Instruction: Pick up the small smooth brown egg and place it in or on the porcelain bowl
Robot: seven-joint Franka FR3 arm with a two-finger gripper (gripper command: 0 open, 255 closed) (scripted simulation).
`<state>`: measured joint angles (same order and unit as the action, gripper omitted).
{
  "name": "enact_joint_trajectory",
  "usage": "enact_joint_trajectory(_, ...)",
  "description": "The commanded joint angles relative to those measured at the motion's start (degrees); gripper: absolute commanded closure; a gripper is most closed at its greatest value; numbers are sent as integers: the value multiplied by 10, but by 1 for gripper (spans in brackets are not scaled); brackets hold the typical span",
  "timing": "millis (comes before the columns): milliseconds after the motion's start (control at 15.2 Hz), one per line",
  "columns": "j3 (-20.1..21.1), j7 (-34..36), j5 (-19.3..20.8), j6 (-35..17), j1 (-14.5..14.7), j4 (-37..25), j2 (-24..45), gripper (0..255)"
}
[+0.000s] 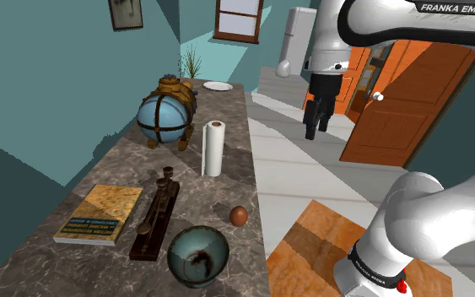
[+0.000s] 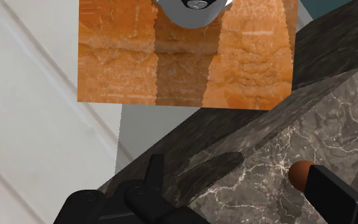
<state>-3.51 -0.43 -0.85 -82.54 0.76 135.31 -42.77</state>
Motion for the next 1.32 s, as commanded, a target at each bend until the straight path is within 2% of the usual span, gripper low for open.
enact_joint_trajectory(0, 0, 0, 0, 0, 0, 0, 0, 0)
enact_joint_trajectory(594, 108, 96, -40, -149, 39, 76, 51, 0)
enact_joint_trajectory(924, 170, 153, -49, -236, 56, 90, 115, 0)
enact_joint_trajectory(1254, 230, 219, -37, -320, 64, 82, 203, 0)
